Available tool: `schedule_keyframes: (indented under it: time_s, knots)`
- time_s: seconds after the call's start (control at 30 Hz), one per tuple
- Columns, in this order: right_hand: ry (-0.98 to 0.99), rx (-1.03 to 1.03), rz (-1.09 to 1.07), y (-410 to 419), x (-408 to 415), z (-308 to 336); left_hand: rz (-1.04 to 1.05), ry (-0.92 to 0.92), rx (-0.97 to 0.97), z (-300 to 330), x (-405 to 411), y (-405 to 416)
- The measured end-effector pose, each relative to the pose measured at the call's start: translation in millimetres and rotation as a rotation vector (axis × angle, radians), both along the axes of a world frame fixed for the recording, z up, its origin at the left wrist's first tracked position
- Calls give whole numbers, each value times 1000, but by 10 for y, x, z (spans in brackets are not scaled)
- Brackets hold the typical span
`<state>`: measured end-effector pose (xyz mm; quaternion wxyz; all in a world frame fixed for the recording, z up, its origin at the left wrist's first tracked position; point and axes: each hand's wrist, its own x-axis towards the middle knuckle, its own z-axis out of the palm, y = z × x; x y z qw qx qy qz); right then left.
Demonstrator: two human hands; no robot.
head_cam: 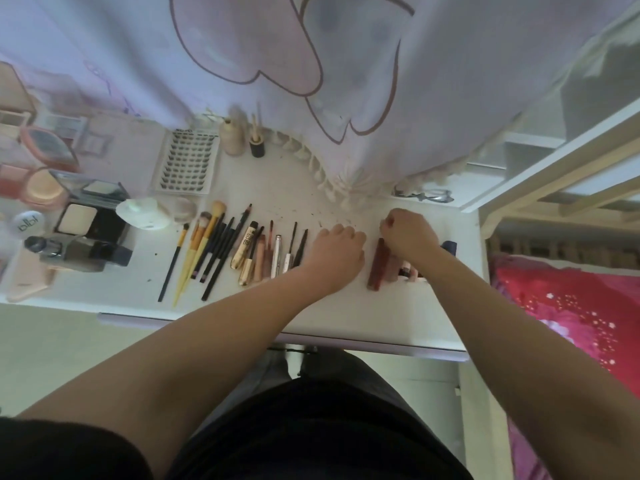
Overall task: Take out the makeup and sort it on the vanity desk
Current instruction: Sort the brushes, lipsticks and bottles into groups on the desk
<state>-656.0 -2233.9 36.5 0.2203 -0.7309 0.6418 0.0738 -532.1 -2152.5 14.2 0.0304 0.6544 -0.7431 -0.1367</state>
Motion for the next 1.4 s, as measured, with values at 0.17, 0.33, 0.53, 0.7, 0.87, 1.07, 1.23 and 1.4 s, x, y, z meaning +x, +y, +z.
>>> schedule_keyframes:
  time_s: [0.17, 0.33, 0.53, 0.7, 0.87, 1.07, 1.23, 1.4]
  knots:
    - [85, 79, 65, -278, -71, -94, 111, 71, 140, -83, -454, -138]
    - [175, 97, 141, -393, -4, -196, 265, 16, 208, -181, -527, -210]
    - [21, 161, 117, -446, 30, -183, 331, 88, 201, -147, -485, -196]
    - [-281, 297, 27, -301, -39, 109, 302, 307, 168, -18, -138, 2]
    - [-618, 555, -105, 107, -104, 360, 152, 265, 56, 143, 208, 287]
    - [-923, 606, -177, 521, 10, 436, 82, 242, 106, 278, 561, 451]
    - [-817, 599, -110, 623, 147, 532, 27, 313, 126, 403, 841, 494]
    - [-731, 576, -109, 665, 284, 592, -13, 280, 73, 470, 993, 521]
